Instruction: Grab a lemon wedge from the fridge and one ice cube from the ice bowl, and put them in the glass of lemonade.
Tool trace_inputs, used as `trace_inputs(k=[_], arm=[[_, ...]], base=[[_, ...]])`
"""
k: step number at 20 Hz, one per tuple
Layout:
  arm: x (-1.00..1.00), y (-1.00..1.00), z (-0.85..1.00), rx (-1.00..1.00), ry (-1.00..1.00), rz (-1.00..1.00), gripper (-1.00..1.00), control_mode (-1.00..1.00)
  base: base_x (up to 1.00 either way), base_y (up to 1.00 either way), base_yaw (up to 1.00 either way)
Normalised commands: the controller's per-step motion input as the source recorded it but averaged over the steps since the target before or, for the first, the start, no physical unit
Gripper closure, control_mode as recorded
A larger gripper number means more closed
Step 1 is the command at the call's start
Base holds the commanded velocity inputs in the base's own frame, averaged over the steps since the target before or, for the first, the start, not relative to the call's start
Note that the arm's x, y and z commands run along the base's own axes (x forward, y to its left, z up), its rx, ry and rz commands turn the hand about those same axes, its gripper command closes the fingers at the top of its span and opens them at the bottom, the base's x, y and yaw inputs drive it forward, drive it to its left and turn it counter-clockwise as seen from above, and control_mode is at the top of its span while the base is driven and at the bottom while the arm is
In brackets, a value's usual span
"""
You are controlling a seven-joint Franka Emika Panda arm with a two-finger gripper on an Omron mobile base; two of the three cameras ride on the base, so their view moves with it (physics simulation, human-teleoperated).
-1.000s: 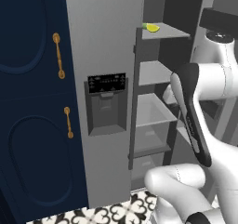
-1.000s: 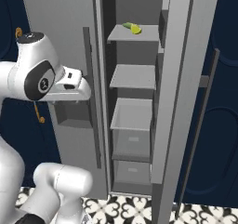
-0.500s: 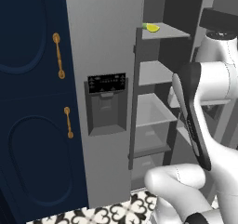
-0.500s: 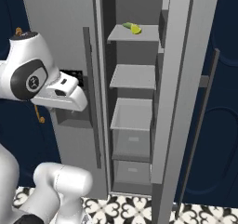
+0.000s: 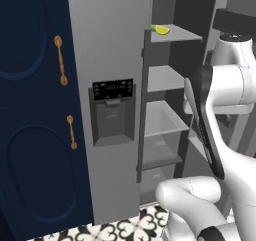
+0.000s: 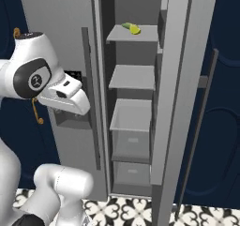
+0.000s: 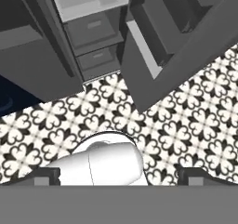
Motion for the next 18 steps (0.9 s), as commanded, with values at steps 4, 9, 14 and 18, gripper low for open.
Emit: trace_inputs(k=[4, 9, 14, 18], arm=[[0.00, 0.00, 0.00, 0.00, 0.00, 0.00, -1.00, 1.00], [0.00, 0.00, 0.00, 0.00, 0.00, 0.00, -1.00, 1.00], [0.00, 0.00, 0.00, 0.00, 0.00, 0.00, -1.00, 1.00], [0.00, 0.00, 0.00, 0.00, 0.00, 0.00, -1.00, 1.00]], base=[[0.49, -0.50, -0.01], [0.72, 0.02, 0.00], [0.83, 0.00, 0.00], [0.57, -0.08, 0.00]])
